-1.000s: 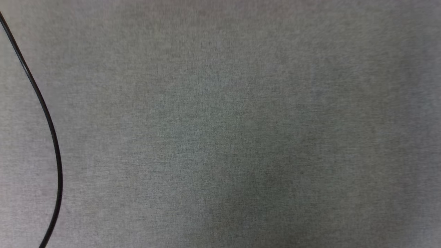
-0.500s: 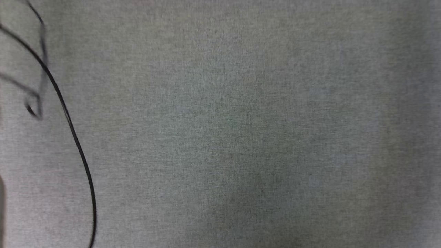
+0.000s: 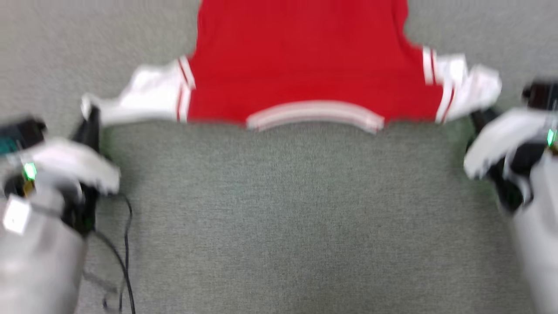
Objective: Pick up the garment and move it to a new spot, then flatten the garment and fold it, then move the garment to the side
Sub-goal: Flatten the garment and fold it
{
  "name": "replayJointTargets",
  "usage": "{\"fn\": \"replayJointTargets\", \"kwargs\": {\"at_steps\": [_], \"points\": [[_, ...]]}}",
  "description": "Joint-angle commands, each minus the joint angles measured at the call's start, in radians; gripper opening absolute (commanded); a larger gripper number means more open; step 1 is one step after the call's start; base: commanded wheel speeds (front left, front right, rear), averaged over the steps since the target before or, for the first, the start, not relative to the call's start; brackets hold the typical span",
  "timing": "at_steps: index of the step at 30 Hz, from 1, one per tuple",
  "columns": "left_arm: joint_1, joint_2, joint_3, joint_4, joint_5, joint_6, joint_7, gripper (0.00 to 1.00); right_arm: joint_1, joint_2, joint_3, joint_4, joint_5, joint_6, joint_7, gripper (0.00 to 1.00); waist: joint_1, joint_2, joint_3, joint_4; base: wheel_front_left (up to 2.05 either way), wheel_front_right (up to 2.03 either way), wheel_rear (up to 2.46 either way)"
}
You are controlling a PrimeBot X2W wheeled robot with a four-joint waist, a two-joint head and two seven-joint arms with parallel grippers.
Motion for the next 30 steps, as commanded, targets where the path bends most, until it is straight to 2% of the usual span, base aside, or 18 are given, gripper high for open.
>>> {"fn": "replayJointTargets", "kwargs": {"at_steps": [1,5,10,11,13,14,22,26,30], "points": [[0.065,0.015,0.022,-0.01,-0.015,0.011,-0.01,0.0,0.069,-0.029,-0.02,-0.02,0.013,-0.006,-0.003,0.0,0.0002,0.0,-0.065,0.004,0.0,0.0,0.0],[0.218,0.009,0.03,-0.07,-0.018,0.041,-0.015,0.0,0.237,-0.028,-0.045,-0.099,0.034,-0.007,0.007,0.0,0.0002,0.0,-0.127,0.011,0.0,0.0,0.0],[0.401,0.01,0.032,-0.159,-0.035,0.088,-0.001,0.0,0.431,0.007,-0.085,-0.213,0.021,-0.008,0.052,0.0,0.0002,0.0,-0.201,0.005,0.0,0.0,0.0],[0.401,0.01,0.032,-0.159,-0.035,0.088,-0.001,0.0,0.431,0.007,-0.085,-0.213,0.021,-0.008,0.052,0.0,0.0002,0.0,-0.201,0.005,0.0,0.0,0.0],[0.507,0.015,0.038,-0.232,-0.046,0.126,0.014,0.0,0.535,0.036,-0.116,-0.291,-0.001,-0.008,0.087,0.0,0.0002,0.0,-0.237,0.001,0.0,0.0,0.0],[0.507,0.015,0.038,-0.232,-0.046,0.126,0.014,0.0,0.535,0.036,-0.116,-0.291,-0.001,-0.008,0.087,0.0,0.0002,0.0,-0.237,0.001,0.0,0.0,0.0],[0.783,0.043,0.054,-0.462,-0.074,0.232,0.065,0.0,0.804,0.129,-0.237,-0.484,-0.069,-0.008,0.175,0.0,0.0002,0.0,-0.311,0.011,0.0,0.0,0.0],[0.864,0.055,0.052,-0.572,-0.076,0.271,0.088,0.0,0.902,0.165,-0.284,-0.549,-0.095,-0.008,0.211,0.0,0.0002,0.0,-0.324,0.028,0.0,0.0,0.0],[0.893,0.063,0.045,-0.658,-0.069,0.297,0.107,0.0,0.941,0.185,-0.281,-0.582,-0.098,-0.008,0.24,0.0,0.0002,0.0,-0.324,0.04,0.0,0.0,0.0]]}}
